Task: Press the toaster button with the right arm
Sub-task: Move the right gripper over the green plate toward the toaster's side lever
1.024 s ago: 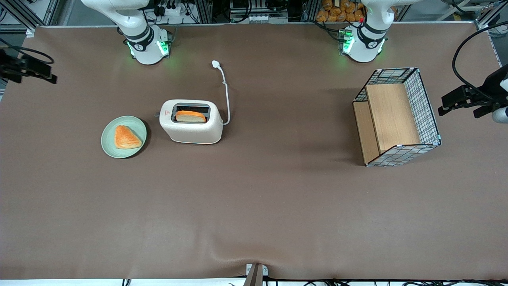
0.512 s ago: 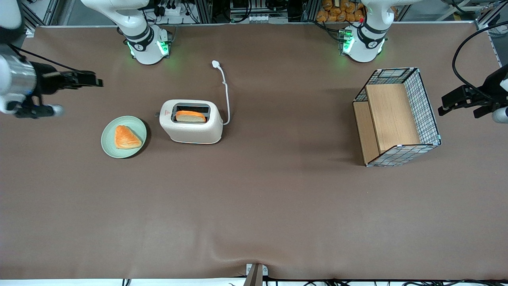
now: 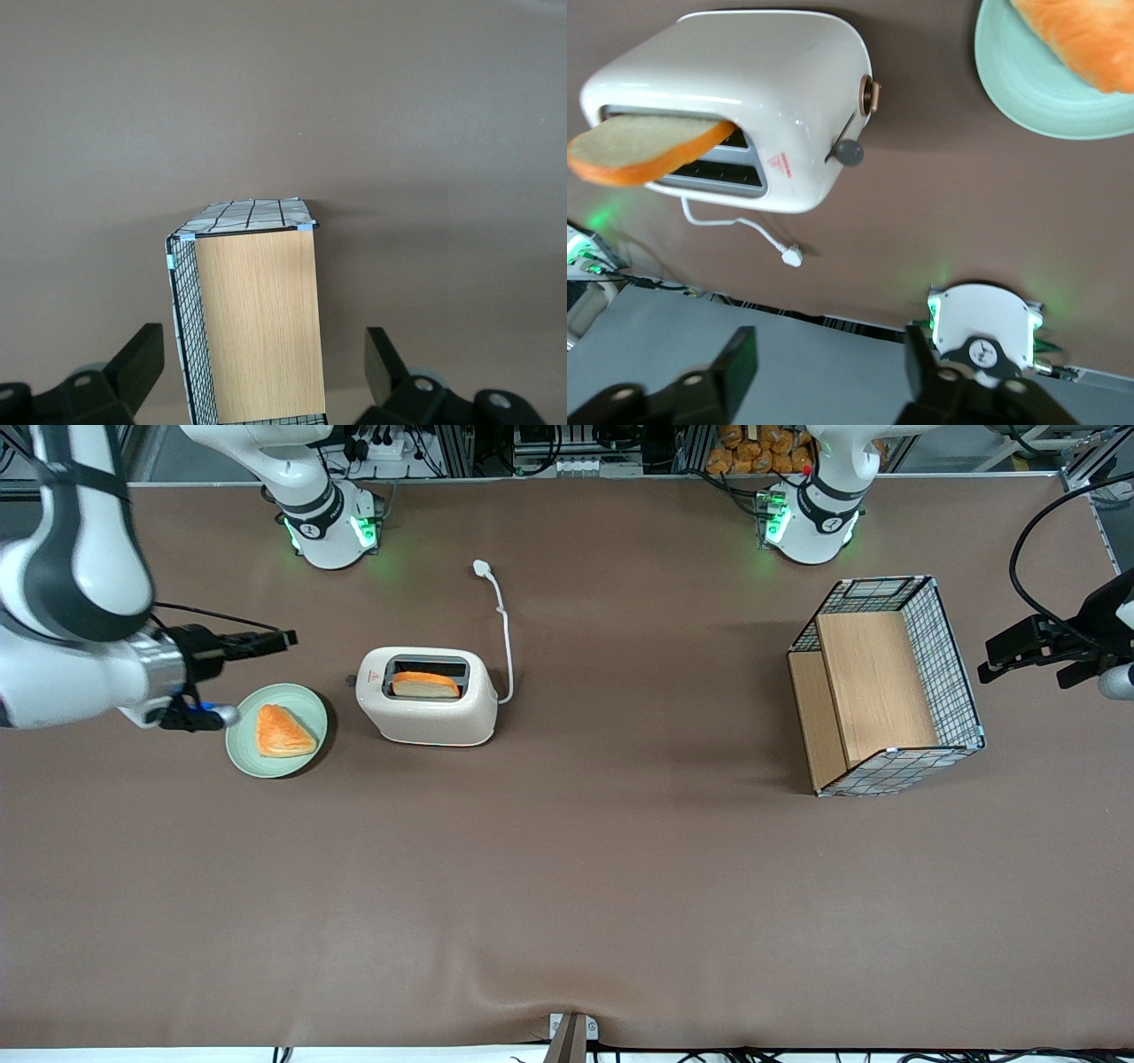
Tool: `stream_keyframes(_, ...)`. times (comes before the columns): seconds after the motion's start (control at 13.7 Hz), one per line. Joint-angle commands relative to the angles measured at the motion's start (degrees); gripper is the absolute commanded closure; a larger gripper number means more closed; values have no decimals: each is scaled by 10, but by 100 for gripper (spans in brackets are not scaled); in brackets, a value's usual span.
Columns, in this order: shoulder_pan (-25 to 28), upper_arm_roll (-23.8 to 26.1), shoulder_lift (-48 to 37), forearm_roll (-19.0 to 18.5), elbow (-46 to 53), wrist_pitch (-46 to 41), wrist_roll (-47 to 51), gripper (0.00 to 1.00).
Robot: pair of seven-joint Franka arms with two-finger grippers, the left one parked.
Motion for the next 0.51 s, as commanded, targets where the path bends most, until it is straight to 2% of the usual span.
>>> stream_keyframes(0.0, 19, -2, -14, 30, -56, 45, -1, 44)
stream_keyframes(0.15, 20, -2, -13, 46, -74, 57, -3, 69)
stream_keyframes(0.29, 21, -2, -5, 46, -78, 60, -12, 100)
stream_keyframes(0.44, 32, -2, 21, 46, -78, 78, -15, 100)
